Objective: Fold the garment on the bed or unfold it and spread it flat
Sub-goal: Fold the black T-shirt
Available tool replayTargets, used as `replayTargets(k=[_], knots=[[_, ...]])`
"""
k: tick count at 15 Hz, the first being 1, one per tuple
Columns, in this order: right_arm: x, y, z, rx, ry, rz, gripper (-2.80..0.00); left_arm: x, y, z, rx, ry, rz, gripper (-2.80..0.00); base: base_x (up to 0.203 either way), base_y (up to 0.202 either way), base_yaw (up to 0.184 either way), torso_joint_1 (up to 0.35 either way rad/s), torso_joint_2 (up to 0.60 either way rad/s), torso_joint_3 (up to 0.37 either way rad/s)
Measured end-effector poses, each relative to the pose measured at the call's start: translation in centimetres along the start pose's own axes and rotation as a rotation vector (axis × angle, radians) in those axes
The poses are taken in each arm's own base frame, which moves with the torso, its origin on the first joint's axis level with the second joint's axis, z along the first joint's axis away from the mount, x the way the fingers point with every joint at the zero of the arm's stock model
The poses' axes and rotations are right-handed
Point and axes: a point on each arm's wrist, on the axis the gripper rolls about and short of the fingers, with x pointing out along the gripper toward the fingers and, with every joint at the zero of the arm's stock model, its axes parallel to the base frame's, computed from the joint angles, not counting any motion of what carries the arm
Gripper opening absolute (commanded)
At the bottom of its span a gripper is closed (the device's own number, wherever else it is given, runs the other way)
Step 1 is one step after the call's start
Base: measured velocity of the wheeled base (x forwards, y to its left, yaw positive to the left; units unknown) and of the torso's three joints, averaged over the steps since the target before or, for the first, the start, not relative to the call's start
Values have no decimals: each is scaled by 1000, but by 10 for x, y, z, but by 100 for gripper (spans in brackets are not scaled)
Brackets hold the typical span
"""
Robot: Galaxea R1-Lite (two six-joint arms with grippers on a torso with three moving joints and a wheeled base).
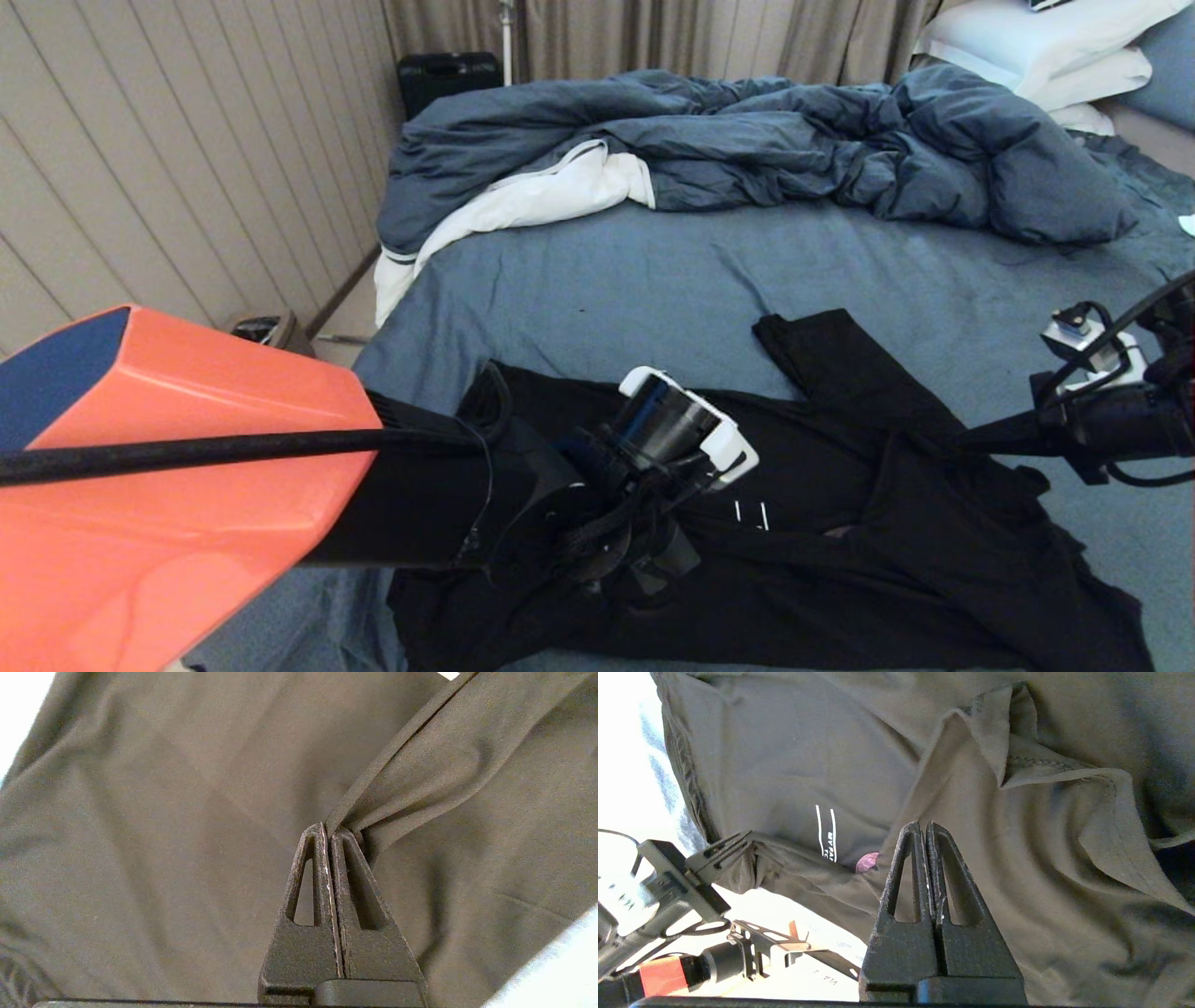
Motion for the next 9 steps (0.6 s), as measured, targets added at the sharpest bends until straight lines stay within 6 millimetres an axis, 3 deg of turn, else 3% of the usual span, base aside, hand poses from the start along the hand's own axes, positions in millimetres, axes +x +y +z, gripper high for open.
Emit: replayTargets(k=[2,3,9], knots=[[1,-1,0,-1,1,0,-280,5,-2,-2,0,13,-5,-280,0,0,0,0,0,0],[1,-1,0,0,2,0,-280,6,-3,-3,0,15,-7,0,0,0,0,0,0,0],[-1,-5,1,1,-3,-6,-280,10,-2,8,-34,-63,21,0,0,0,0,0,0,0]])
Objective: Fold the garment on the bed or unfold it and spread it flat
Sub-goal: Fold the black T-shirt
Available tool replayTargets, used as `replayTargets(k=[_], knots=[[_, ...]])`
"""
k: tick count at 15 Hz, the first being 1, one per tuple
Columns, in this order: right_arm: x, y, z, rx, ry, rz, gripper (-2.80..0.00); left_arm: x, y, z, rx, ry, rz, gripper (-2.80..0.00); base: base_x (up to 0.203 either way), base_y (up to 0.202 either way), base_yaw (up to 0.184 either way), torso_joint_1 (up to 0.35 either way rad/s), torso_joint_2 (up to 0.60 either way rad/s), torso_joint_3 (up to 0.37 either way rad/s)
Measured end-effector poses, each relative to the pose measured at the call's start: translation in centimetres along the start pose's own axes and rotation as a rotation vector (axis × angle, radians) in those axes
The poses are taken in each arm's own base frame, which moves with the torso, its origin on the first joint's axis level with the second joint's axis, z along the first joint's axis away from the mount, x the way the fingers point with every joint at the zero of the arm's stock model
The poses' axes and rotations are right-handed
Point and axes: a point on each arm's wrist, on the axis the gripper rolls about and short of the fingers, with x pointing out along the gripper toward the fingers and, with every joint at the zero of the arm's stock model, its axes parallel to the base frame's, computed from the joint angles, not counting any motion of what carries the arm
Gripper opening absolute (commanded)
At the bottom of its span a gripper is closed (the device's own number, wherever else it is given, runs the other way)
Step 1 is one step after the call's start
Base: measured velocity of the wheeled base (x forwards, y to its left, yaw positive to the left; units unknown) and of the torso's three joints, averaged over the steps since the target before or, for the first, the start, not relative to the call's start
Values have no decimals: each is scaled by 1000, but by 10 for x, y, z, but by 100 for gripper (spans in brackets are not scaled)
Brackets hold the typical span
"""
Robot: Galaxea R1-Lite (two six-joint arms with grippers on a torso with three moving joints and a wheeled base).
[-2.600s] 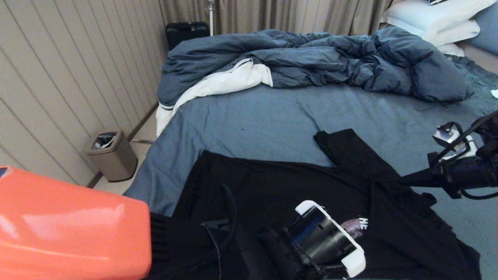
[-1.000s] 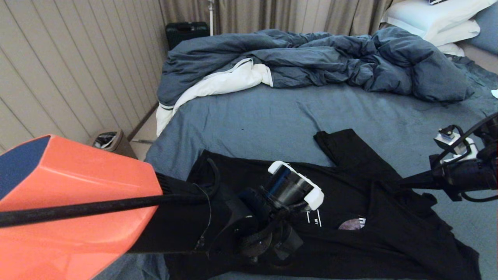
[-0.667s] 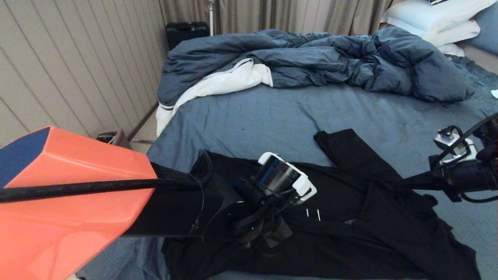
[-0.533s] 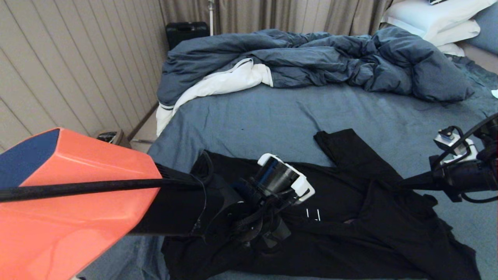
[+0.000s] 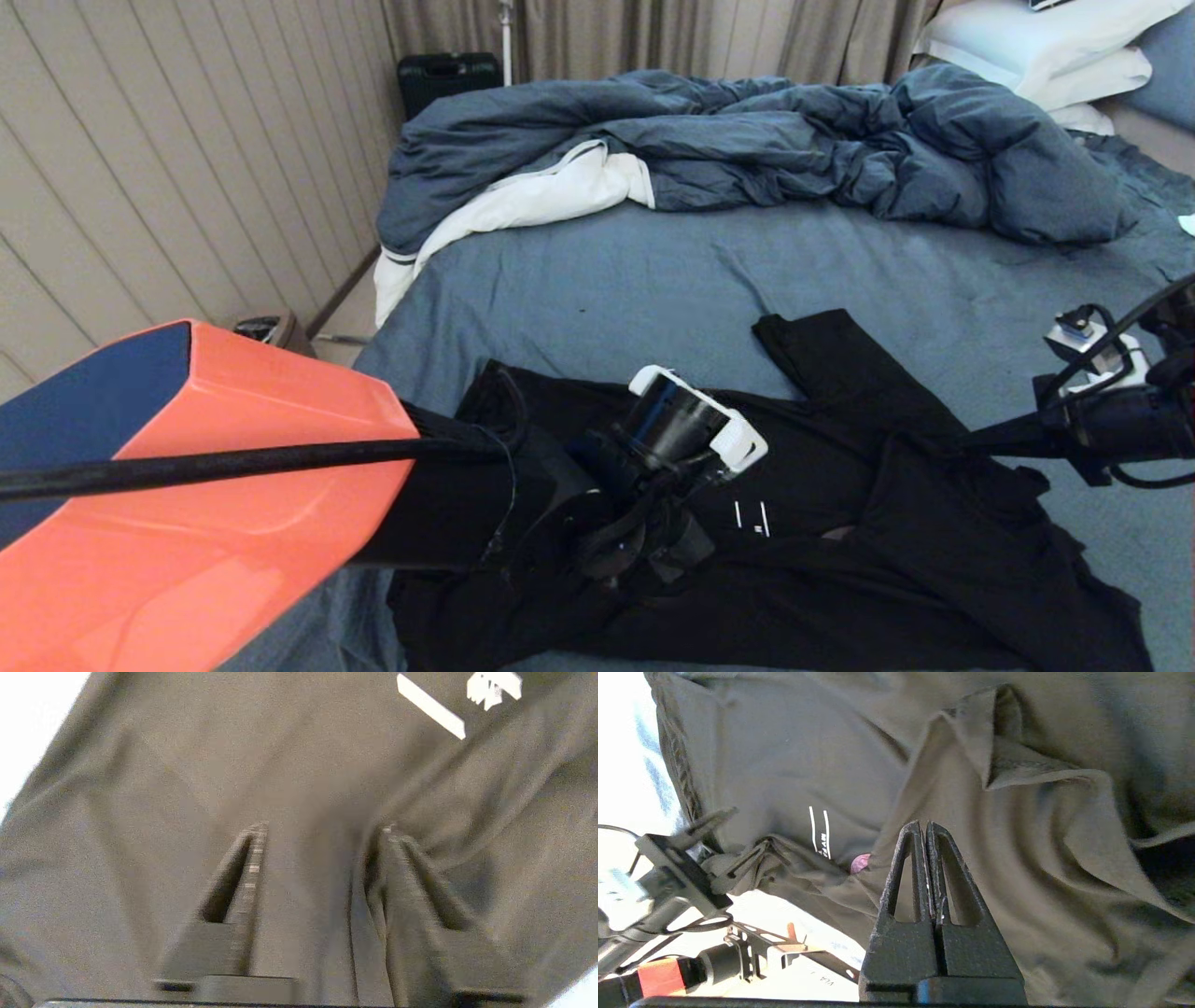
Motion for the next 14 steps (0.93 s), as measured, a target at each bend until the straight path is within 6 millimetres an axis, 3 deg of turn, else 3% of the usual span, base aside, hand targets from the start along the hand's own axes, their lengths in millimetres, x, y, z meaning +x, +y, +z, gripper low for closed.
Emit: replayTargets(k=[3,6,7,8,10,14], knots=[[-1,-1,0,1,-1,-1,-280,-6,3,4,-7,-17,8,0,0,0,0,0,0,0],[-1,-1,-1,2,0,0,-280,-28,9,7,-25,-35,22,0,0,0,0,0,0,0],[-1,-2,-1,4,0,-1,-280,-39,11,7,-46,-35,21,-21,0,0,0,0,0,0],[-1,-2,-2,5,1,-1,-280,-52,13,7,-81,-26,15,-280,0,0,0,0,0,0],[0,-2,-2,3,2,-1,-280,-72,9,3,-165,21,-32,-280,0,0,0,0,0,0],[-1,-6,-3,5,2,-5,-280,-91,-31,-6,-234,145,-221,-280,0,0,0,0,0,0]])
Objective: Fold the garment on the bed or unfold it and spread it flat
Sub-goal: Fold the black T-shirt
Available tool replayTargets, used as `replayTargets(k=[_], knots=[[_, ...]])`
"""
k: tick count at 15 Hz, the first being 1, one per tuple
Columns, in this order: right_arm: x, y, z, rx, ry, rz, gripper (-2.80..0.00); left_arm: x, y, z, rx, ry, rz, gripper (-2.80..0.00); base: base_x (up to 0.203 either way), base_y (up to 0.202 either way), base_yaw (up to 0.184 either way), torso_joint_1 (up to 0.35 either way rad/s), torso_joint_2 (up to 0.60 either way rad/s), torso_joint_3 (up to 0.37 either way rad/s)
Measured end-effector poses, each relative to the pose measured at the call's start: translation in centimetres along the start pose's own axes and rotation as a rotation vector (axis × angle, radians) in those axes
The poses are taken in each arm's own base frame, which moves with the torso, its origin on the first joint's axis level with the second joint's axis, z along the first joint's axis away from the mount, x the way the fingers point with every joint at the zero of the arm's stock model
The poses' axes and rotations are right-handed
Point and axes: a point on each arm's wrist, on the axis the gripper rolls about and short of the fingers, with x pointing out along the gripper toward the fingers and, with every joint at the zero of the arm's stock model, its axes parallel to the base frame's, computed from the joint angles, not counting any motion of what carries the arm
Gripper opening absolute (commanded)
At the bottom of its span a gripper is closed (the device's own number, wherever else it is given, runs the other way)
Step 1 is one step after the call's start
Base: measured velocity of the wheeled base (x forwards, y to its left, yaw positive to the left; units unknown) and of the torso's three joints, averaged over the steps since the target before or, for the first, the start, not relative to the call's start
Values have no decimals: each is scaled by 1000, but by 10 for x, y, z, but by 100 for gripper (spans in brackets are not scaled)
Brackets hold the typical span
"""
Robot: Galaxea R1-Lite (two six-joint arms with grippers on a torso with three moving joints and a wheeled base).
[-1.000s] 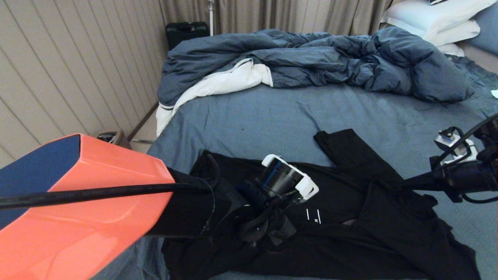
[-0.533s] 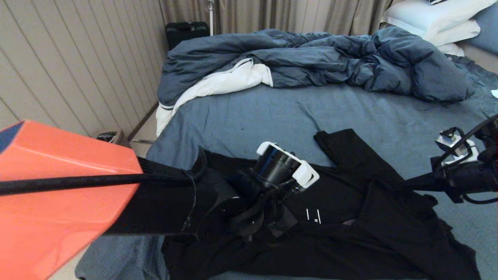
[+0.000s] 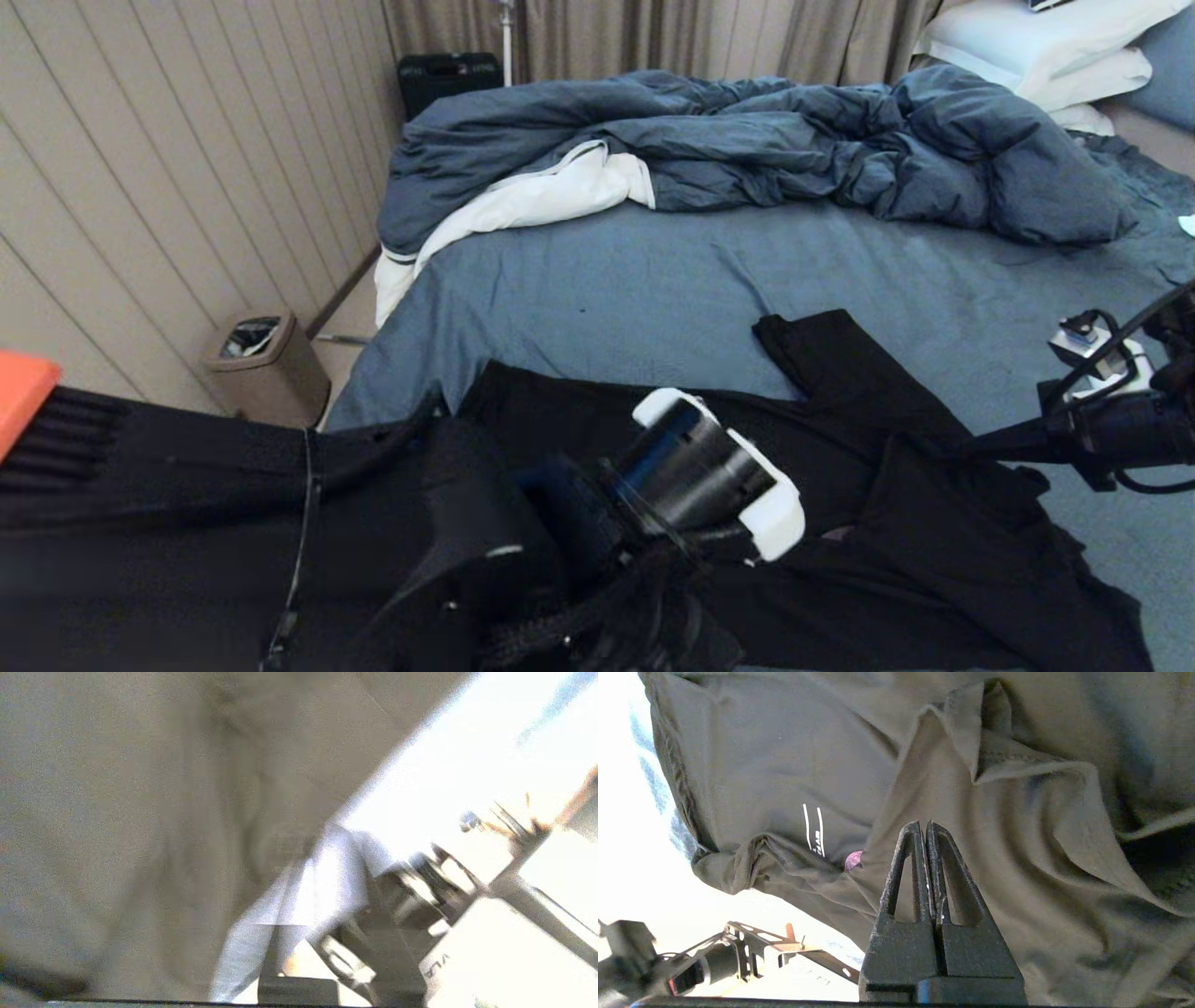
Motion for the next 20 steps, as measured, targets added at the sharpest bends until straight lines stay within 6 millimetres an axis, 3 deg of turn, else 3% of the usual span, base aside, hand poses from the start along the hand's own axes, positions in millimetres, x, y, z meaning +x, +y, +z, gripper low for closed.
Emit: replayTargets(k=[4,7,14,20], knots=[[-3,-4,0,13,-8,-4,-280,19,-18,-34,52,110,-21,-280,0,0,0,0,0,0],[-2,-6,0,16,-7,2,-280,31,-17,-51,50,109,-7,-280,0,0,0,0,0,0],[-1,-8,-2,15,0,2,-280,37,29,-54,-58,102,72,-280,0,0,0,0,0,0],[-1,-9,-3,18,3,8,-280,46,42,-64,-87,105,94,-280,0,0,0,0,0,0]])
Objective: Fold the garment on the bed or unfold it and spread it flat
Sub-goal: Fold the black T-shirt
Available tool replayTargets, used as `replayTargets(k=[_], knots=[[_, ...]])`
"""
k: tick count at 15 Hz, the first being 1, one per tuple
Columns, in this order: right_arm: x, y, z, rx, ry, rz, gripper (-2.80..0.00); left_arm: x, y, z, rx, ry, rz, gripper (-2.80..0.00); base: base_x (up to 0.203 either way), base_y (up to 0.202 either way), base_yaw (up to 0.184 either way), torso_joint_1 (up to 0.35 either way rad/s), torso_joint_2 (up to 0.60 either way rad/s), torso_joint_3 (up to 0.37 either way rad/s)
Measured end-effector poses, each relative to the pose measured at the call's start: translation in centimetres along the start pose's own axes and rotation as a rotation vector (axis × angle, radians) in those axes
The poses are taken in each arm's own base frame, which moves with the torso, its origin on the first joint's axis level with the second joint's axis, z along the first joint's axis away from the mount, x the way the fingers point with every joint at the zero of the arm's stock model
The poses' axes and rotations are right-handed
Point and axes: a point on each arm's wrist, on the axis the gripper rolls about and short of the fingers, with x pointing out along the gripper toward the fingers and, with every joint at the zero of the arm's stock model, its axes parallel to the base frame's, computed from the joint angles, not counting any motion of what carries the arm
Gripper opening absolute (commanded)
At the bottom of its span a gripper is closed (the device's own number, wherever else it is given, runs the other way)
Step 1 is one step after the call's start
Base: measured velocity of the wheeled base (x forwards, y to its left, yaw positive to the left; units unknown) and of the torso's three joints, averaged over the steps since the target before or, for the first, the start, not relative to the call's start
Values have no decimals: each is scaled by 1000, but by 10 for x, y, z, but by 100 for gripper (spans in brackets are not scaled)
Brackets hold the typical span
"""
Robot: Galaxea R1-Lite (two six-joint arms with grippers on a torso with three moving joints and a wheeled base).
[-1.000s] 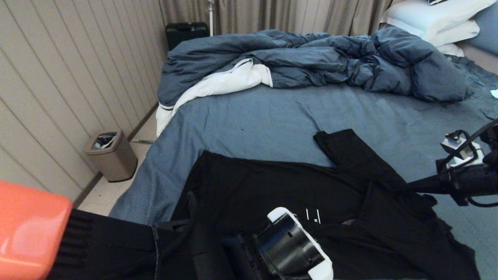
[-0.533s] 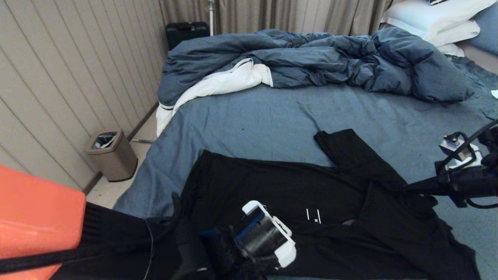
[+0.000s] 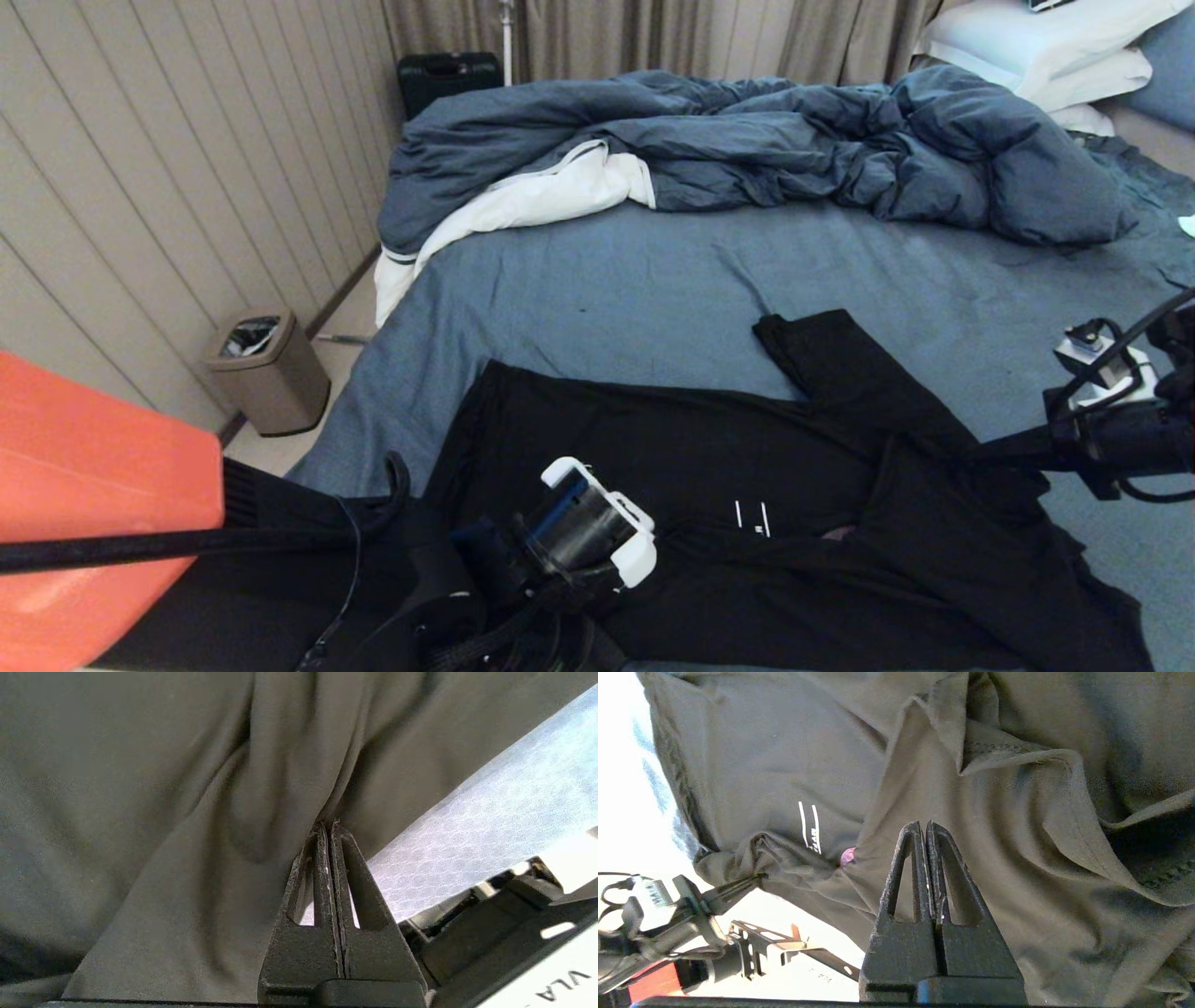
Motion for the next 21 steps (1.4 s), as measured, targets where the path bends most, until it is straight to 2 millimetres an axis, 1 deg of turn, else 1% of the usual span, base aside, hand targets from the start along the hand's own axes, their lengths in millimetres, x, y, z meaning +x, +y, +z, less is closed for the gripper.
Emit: replayTargets(k=[3,5,8,10,15,16,18,20,21], knots=[[1,0,-2,0,8,6,-280,0,11,-4,-2,-10,30,-280,0,0,0,0,0,0],[2,0,-3,-6,13,6,-280,-5,27,0,12,-41,90,-280,0,0,0,0,0,0],[2,0,-5,-4,15,6,-280,-11,48,12,17,-98,137,-280,0,0,0,0,0,0],[2,0,-5,-4,15,6,-280,-12,64,18,3,-115,168,-280,0,0,0,0,0,0],[2,1,-5,-5,14,5,-280,1,110,32,-44,-155,251,-280,0,0,0,0,0,0],[1,1,-5,-5,14,5,-280,3,117,33,-51,-169,266,-280,0,0,0,0,0,0],[1,1,-5,-5,13,5,-280,-2,120,32,-63,-176,270,-280,0,0,0,0,0,0],[1,0,-5,-4,14,5,-280,-19,119,27,-77,-195,259,-280,0,0,0,0,0,0],[2,1,-5,-4,14,5,-280,-31,113,24,-81,-203,237,-280,0,0,0,0,0,0]])
